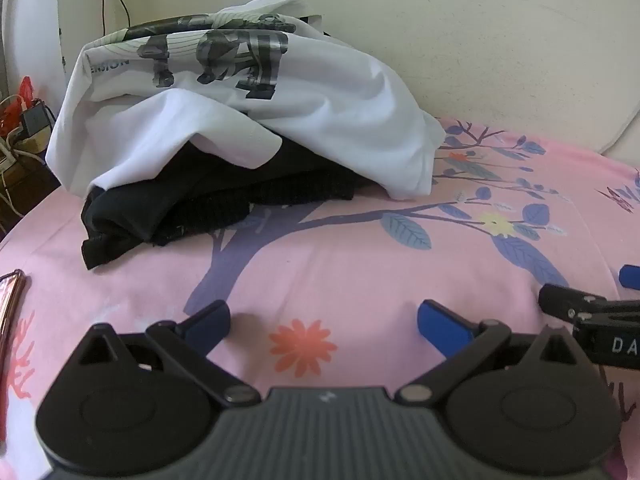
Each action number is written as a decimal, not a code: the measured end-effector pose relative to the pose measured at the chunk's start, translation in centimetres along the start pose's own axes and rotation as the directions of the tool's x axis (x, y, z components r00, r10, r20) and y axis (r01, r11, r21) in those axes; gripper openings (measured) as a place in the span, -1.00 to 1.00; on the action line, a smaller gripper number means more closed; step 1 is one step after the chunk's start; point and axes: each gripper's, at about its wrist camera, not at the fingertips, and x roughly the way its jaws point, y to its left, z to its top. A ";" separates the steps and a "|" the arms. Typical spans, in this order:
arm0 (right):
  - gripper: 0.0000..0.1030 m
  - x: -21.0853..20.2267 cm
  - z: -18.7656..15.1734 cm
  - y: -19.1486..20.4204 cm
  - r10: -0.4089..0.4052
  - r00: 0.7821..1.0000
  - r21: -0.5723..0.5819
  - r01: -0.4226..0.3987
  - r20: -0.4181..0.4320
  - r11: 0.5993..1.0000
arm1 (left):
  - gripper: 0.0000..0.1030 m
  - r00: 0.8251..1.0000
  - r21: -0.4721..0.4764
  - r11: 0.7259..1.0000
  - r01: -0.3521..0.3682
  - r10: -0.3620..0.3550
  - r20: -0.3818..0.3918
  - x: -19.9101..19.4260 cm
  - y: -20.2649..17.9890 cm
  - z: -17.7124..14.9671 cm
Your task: Fold small clothes
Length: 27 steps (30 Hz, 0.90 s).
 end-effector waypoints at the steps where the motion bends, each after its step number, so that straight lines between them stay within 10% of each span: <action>1: 0.89 0.0 0.0 0.0 0.000 1.000 0.000 0.000 0.003 1.000 | 1.00 1.000 -0.001 1.000 -0.003 0.003 0.002 0.0 -0.1 0.0; 27: 0.89 -0.2 -0.1 0.0 0.001 1.000 0.003 -0.001 0.005 1.000 | 1.00 0.999 -0.038 0.999 0.021 -0.019 0.046 -1.3 0.4 -0.4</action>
